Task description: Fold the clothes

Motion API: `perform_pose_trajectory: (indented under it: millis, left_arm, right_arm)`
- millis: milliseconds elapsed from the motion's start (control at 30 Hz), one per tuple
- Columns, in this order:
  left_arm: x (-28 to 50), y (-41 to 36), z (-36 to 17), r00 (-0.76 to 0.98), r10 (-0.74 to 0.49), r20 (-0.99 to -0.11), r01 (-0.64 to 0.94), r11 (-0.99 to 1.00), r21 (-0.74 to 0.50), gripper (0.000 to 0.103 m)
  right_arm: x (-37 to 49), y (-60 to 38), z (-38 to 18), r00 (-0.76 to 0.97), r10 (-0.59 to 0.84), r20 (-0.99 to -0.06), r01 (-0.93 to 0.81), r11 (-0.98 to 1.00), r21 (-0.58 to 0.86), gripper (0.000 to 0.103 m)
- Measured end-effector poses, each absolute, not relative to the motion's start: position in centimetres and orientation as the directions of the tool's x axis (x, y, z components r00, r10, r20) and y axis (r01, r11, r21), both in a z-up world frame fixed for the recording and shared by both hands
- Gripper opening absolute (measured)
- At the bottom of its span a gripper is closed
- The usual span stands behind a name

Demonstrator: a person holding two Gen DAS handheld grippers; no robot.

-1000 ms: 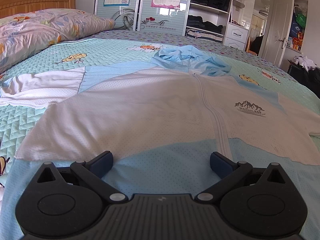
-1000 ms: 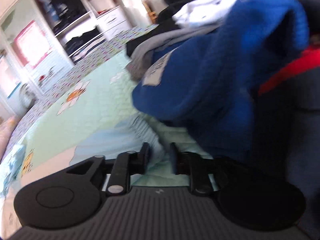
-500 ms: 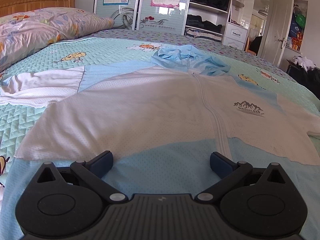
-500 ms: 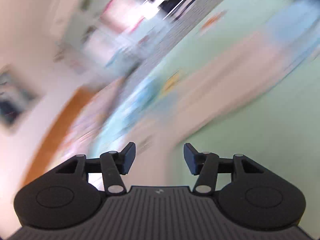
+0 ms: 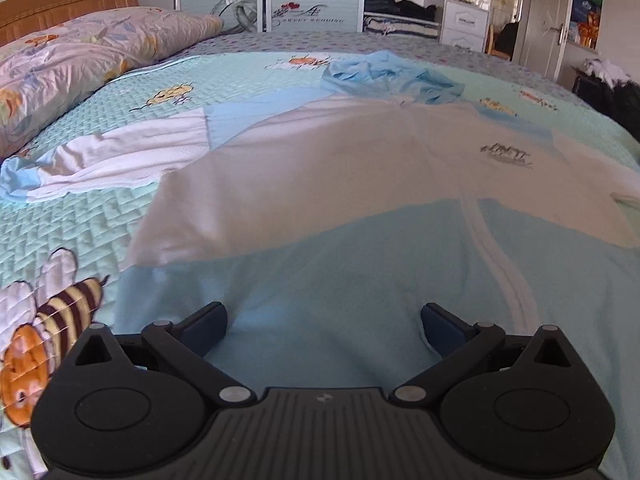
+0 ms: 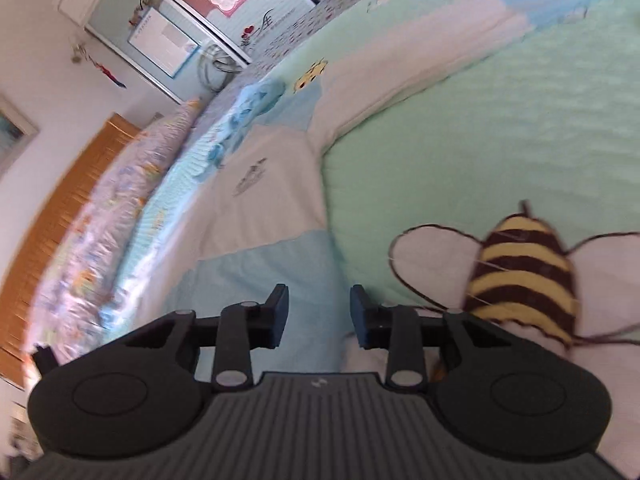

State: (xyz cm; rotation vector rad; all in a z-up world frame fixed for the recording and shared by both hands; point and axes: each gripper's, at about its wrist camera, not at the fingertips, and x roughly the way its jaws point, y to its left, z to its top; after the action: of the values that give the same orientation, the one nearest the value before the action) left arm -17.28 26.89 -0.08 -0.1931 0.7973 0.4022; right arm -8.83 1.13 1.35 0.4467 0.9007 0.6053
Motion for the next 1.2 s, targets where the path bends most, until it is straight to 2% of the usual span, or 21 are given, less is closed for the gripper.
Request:
perform_pose_trajectory:
  millis: [100, 200, 267, 333, 367, 433, 467, 500, 600, 700, 767, 867, 1000, 1200]
  left_arm:
    - [-18.8, 28.4, 0.4, 0.581, 0.282, -0.763, -0.451, 0.892, -0.014, 0.103]
    - [-20.8, 29.4, 0.5, 0.579, 0.269, -0.77, -0.448, 0.894, -0.024, 0.103]
    - [-22.2, 29.7, 0.5, 0.588, 0.258, -0.767, -0.435, 0.9, -0.031, 0.103]
    - [-23.0, 29.7, 0.4, 0.583, 0.265, -0.768, -0.42, 0.908, -0.005, 0.103]
    - [-23.3, 29.5, 0.4, 0.574, 0.281, -0.769, -0.419, 0.908, 0.019, 0.103]
    - [-24.0, 30.2, 0.5, 0.567, 0.277, -0.776, -0.437, 0.9, 0.002, 0.103]
    - [-24.4, 30.7, 0.6, 0.565, 0.272, -0.779, -0.447, 0.894, -0.012, 0.103]
    - [-24.7, 31.0, 0.8, 0.568, 0.266, -0.779, -0.459, 0.888, -0.031, 0.103]
    - [-25.8, 32.1, 1.9, 0.585, 0.248, -0.772, -0.496, 0.863, -0.098, 0.102]
    - [-26.8, 32.9, 3.0, 0.607, 0.21, -0.766, -0.507, 0.845, -0.17, 0.102]
    - [-27.5, 33.0, 3.7, 0.611, 0.194, -0.767, -0.502, 0.845, -0.187, 0.102]
    - [-29.4, 31.7, 4.9, 0.628, 0.219, -0.747, -0.439, 0.892, -0.107, 0.102]
    - [-31.7, 28.3, 4.6, 0.639, 0.257, -0.725, -0.336, 0.941, 0.039, 0.102]
    - [-35.0, 23.0, 4.0, 0.661, 0.307, -0.685, -0.171, 0.95, 0.261, 0.103]
  right_arm:
    - [-9.7, 2.0, 2.7, 0.507, 0.636, -0.582, -0.332, 0.767, 0.549, 0.052]
    - [-10.2, 3.6, 3.9, 0.495, 0.68, -0.54, -0.4, 0.731, 0.553, 0.054]
    - [-9.9, 5.1, 3.7, 0.431, 0.747, -0.506, -0.441, 0.664, 0.604, 0.059]
    - [-9.3, 6.3, 2.4, 0.349, 0.768, -0.537, -0.436, 0.641, 0.632, 0.062]
    - [-9.0, 6.7, 1.5, 0.321, 0.75, -0.579, -0.422, 0.66, 0.622, 0.06]
    - [-9.2, 5.9, 0.8, 0.352, 0.725, -0.592, -0.438, 0.686, 0.581, 0.022]
    - [-9.2, 5.2, 0.7, 0.364, 0.71, -0.602, -0.425, 0.702, 0.571, 0.013]
    - [-9.0, 4.5, 0.6, 0.369, 0.705, -0.606, -0.408, 0.708, 0.576, 0.007]
    - [-9.2, 3.0, 0.7, 0.373, 0.703, -0.605, -0.375, 0.711, 0.595, 0.008]
    - [-10.2, 2.6, 1.3, 0.383, 0.704, -0.598, -0.377, 0.71, 0.595, 0.026]
    - [-11.2, 2.6, 1.8, 0.366, 0.728, -0.58, -0.397, 0.685, 0.611, 0.045]
    - [-13.8, 3.6, 3.6, 0.336, 0.76, -0.556, -0.535, 0.64, 0.552, 0.05]
    - [-18.6, 5.2, 6.4, 0.394, 0.718, -0.574, -0.716, 0.632, 0.298, 0.066]
    - [-24.2, 6.4, 7.5, 0.441, 0.706, -0.555, -0.812, 0.577, 0.089, 0.069]
